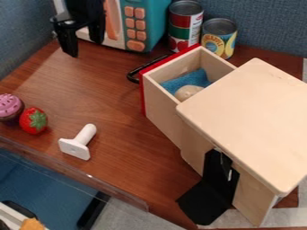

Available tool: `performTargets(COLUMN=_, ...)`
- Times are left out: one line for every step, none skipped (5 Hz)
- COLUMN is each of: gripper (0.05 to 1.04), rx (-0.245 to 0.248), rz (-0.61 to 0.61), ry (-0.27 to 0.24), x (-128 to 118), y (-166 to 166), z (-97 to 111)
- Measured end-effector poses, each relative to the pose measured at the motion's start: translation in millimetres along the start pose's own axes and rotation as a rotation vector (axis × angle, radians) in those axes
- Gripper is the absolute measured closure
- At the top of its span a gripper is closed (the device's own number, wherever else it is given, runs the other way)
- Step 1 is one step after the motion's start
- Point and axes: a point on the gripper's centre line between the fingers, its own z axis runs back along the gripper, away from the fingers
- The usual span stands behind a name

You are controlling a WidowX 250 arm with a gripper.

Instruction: Closed the drawer by pushing it

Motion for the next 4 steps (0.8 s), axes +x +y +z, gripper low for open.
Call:
performTargets(gripper=0.083, rx=-0.014, rz=-0.041, ry=-0.075, x=5, y=5, z=-9)
performTargets(gripper=0.083, rx=-0.032, rz=-0.065, ry=-0.103, x=1, y=10, z=-24)
performTargets(gripper=0.084, rx=-0.053, rz=-0.092, ry=-0.132, x=1, y=16, z=-34)
performTargets(gripper=0.083, rx=-0.075, rz=-0.114, ry=-0.153, x=4, y=24, z=-43)
